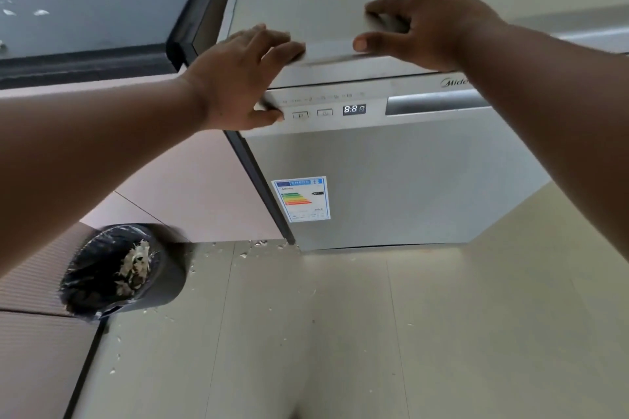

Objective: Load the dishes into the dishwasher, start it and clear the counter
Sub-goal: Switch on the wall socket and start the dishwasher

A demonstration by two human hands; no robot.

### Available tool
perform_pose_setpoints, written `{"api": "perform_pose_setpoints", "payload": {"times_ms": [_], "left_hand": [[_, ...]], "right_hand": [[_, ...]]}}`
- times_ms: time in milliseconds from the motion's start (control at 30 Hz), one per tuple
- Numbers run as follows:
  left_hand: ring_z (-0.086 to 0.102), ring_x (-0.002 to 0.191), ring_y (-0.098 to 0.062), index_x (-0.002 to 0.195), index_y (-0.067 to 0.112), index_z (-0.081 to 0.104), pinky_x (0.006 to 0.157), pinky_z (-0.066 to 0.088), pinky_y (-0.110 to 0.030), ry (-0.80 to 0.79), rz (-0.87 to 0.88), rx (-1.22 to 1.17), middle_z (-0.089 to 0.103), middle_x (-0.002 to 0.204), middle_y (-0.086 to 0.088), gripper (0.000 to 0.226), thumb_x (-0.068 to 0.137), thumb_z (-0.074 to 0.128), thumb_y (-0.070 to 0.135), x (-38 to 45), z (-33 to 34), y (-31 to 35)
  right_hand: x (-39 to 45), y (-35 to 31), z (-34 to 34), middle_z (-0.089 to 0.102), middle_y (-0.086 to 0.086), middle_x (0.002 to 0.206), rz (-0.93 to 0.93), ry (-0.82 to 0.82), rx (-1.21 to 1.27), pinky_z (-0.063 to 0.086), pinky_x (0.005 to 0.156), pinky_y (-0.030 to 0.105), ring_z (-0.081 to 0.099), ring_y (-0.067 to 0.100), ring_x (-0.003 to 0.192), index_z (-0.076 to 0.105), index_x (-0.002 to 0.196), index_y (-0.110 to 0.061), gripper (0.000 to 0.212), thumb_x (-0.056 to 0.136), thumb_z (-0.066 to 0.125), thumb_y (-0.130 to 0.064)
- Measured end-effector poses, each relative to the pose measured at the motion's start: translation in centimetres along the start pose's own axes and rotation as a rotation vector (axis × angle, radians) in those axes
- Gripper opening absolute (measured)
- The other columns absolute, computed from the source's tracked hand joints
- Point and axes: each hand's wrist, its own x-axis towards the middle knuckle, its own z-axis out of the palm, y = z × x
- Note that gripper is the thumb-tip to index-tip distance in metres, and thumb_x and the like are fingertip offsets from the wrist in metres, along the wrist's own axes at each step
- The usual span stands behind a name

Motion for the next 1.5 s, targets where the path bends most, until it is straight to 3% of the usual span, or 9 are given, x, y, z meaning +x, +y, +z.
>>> {"api": "perform_pose_setpoints", "payload": {"times_ms": [233,667,833,1000,1500], "left_hand": [[0.048,0.116,-0.05,0.143,0.001,0.033,0.095,0.044,-0.056,0.049,-0.02,0.028,0.045,0.133,-0.03,0.091,0.073,0.077,0.039,-0.3,0.5,0.0],[0.058,0.111,-0.035,0.142,0.014,0.041,0.083,0.049,-0.043,0.196,-0.125,-0.005,0.053,0.13,-0.013,0.094,0.068,0.071,0.064,-0.3,1.4,0.5],[0.061,0.105,-0.035,0.143,0.017,0.042,0.074,0.051,-0.042,0.275,-0.155,0.054,0.056,0.128,-0.01,0.088,0.077,0.054,0.075,-0.2,2.1,0.6],[0.064,0.097,-0.035,0.14,0.017,0.047,0.067,0.05,-0.042,0.362,-0.151,0.101,0.059,0.124,-0.011,0.071,0.091,0.04,0.068,0.0,2.6,0.7],[0.064,0.098,-0.035,0.14,0.018,0.046,0.068,0.051,-0.043,0.411,-0.148,0.124,0.059,0.124,-0.011,0.07,0.092,0.04,0.067,0.1,3.4,0.3]], "right_hand": [[-0.2,-0.3,0.3,0.056,-0.009,0.137,0.045,0.077,0.022,0.039,0.093,0.039,0.051,0.025,0.124,0.041,0.14,-0.043,0.105,0.055,0.027,-0.103],[-0.5,-0.2,0.3,0.059,-0.01,0.131,0.058,0.117,0.051,0.04,0.091,0.038,0.053,0.024,0.121,0.046,0.136,-0.045,0.097,0.058,0.03,-0.1],[-0.5,-0.5,0.3,0.058,-0.013,0.133,0.056,0.12,0.061,0.04,0.095,0.039,0.052,0.022,0.123,0.047,0.135,-0.045,0.097,0.058,0.03,-0.101],[-0.5,-0.4,0.5,0.059,-0.012,0.132,0.049,0.139,0.068,0.037,0.086,0.035,0.054,0.021,0.12,0.047,0.136,-0.042,0.097,0.059,0.031,-0.099],[-0.1,0.1,0.8,0.058,-0.018,0.131,0.054,0.18,0.084,0.036,0.083,0.033,0.054,0.018,0.119,0.046,0.134,-0.046,0.097,0.056,0.031,-0.101]]}}
